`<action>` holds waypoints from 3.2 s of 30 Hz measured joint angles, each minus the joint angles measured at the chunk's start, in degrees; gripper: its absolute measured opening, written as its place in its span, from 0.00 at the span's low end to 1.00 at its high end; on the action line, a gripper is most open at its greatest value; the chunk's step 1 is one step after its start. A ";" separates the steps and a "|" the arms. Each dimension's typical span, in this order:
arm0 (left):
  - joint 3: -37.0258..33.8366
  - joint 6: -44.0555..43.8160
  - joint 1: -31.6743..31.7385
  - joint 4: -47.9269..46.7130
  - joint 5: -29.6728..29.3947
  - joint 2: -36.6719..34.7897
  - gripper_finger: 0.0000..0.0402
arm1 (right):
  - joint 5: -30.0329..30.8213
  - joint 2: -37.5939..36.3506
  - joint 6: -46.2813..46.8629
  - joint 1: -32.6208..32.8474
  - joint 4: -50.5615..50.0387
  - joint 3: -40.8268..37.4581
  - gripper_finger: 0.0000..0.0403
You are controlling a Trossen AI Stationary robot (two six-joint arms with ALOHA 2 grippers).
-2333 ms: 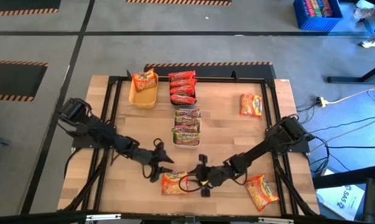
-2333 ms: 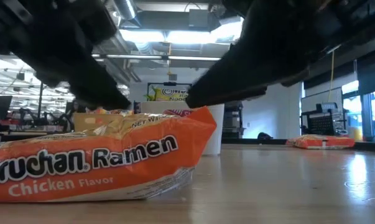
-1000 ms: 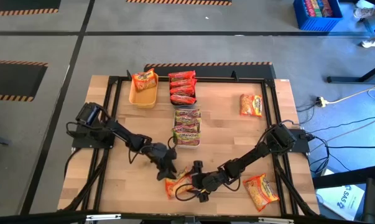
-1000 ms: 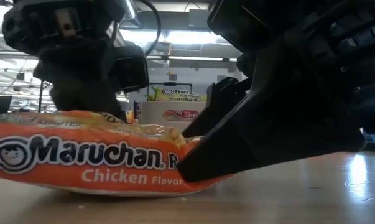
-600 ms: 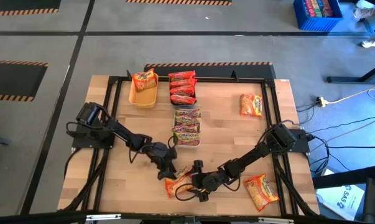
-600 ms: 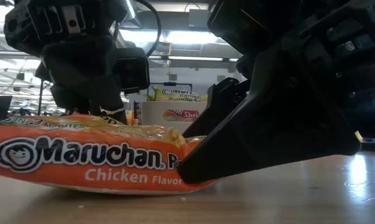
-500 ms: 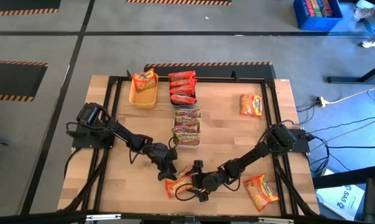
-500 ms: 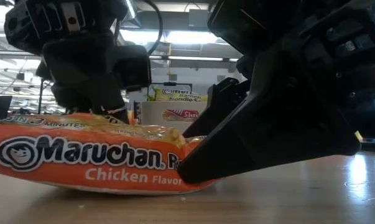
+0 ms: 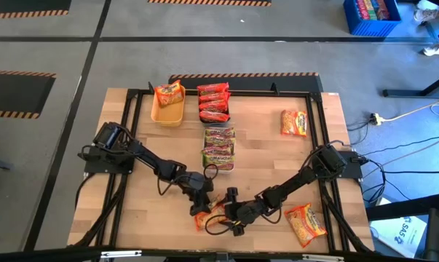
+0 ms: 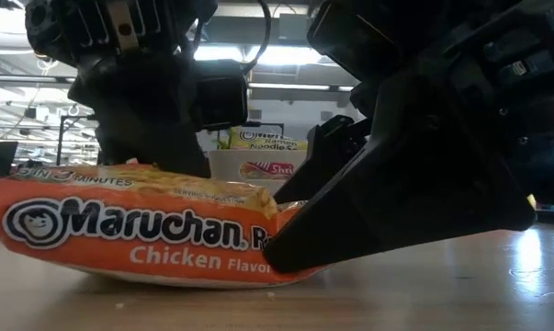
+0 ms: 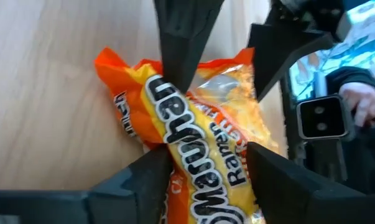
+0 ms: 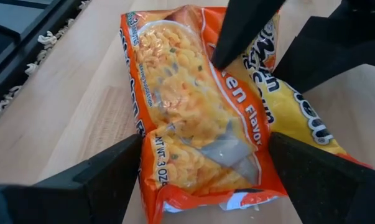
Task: Sort Maruchan noodles
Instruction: Put the middle orange noodle pack into the yellow bin
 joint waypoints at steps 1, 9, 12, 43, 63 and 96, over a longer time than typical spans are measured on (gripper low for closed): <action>0.00 0.35 0.00 -0.56 -0.37 0.00 0.49 | 0.00 0.00 0.01 0.00 0.00 0.00 0.87; -0.04 3.56 -0.23 -0.69 -0.59 -0.01 0.28 | 0.41 0.00 0.02 0.00 0.87 -0.04 0.87; -0.04 4.64 -0.40 -0.62 -0.59 -0.04 0.21 | 0.39 -0.65 0.01 0.00 0.47 -0.08 0.87; -0.13 20.45 -5.37 -22.17 -14.90 -20.23 0.01 | 14.28 -17.66 0.95 3.62 -30.25 0.00 0.87; -0.11 38.77 0.03 -63.73 -41.24 -56.97 0.01 | 10.14 -27.30 -1.31 -6.43 -34.56 -7.43 0.87; 0.16 95.07 56.81 -53.06 -35.75 -42.43 0.01 | 2.40 -30.01 -6.01 -15.88 -16.29 -21.51 0.87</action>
